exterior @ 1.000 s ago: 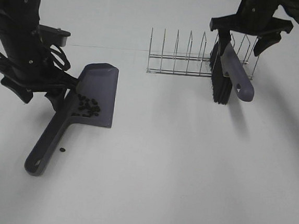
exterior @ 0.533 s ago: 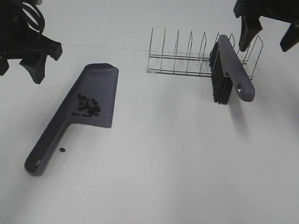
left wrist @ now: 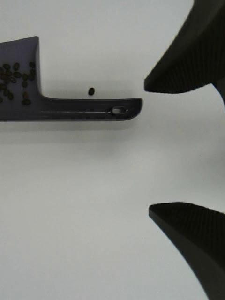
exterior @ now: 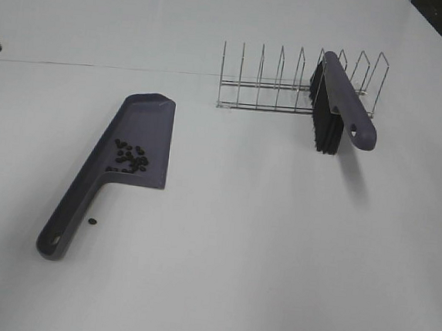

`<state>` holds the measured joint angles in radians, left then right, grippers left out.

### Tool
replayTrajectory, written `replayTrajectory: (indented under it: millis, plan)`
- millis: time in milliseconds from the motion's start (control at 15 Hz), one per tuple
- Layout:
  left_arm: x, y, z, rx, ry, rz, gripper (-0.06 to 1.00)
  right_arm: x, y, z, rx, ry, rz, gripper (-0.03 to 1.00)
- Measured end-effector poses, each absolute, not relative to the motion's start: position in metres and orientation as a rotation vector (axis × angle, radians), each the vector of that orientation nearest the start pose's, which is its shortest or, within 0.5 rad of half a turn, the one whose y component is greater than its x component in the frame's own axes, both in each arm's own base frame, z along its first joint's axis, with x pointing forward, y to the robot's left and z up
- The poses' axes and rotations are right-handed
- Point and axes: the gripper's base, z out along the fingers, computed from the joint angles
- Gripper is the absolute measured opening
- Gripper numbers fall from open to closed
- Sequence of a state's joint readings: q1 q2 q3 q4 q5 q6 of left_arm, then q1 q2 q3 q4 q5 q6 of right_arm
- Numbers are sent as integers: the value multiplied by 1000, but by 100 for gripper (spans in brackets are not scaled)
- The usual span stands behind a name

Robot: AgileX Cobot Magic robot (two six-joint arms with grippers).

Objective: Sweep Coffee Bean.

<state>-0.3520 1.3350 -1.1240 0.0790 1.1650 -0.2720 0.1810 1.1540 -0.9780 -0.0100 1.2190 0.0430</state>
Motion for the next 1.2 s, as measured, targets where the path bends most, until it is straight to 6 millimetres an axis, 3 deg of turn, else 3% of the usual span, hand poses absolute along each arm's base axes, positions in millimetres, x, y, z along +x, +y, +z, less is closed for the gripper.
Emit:
replayTrajectory:
  millis: [267, 467, 533, 600, 1000, 1200]
  plan:
    - [166, -61, 299, 112, 2841, -137, 63, 109, 19, 295, -193, 2704, 56, 73]
    - [122, -45, 287, 111, 2784, -160, 63, 67, 12, 287, -199, 2552, 70, 73]
    - [89, -33, 283, 107, 2681, -199, 63, 43, 8, 276, -232, 2461, 75, 73]
    - [73, -27, 283, 105, 2614, -224, 63, 33, 6, 278, -233, 2386, 78, 73]
    - [15, -2, 282, 144, 2258, -261, 63, 10, 10, 277, -281, 2150, 178, 73]
    - [8, 1, 278, 288, 2118, -201, 63, 9, 10, 278, -293, 2133, 176, 73]
